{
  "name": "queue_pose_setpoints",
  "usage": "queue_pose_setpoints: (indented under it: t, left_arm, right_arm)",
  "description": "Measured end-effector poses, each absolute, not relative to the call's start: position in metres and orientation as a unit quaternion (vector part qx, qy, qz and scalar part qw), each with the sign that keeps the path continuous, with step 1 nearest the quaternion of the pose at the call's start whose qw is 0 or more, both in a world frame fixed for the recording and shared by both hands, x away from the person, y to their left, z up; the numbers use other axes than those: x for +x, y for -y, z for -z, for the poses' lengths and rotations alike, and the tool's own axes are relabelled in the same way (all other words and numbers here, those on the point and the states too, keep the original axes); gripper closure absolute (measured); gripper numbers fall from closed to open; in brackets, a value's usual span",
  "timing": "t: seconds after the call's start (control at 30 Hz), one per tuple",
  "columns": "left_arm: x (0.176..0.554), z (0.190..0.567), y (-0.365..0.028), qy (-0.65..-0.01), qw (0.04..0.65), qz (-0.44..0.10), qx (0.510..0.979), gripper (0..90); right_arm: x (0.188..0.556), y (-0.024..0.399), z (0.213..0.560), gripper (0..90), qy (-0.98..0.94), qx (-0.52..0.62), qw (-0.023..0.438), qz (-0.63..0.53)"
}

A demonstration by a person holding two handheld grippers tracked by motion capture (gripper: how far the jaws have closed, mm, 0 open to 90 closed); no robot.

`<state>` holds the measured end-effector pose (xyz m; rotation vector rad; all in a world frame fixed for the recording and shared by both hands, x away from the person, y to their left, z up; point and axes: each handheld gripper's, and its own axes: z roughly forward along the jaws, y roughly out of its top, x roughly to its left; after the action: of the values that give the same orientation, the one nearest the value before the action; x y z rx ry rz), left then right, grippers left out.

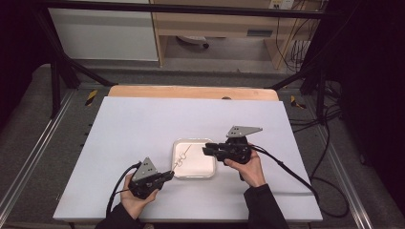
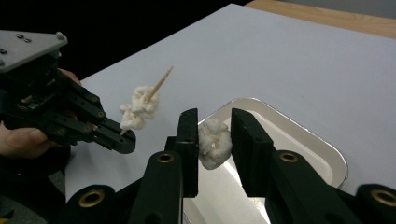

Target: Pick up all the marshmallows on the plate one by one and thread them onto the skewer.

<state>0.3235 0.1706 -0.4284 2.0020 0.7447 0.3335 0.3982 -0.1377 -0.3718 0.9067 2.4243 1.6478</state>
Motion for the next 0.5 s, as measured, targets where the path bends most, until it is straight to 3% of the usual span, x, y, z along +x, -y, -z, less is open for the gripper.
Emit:
queue_pose_setpoints:
  t: [0.5]
  left_arm:
    - [0.323, 0.428, -0.17, -0.301, 0.473, -0.136, 0.817, 88.7]
  right_arm:
    - [0.396, 0.146, 0.349, 74.0, -0.76, 0.291, 0.013, -0.581]
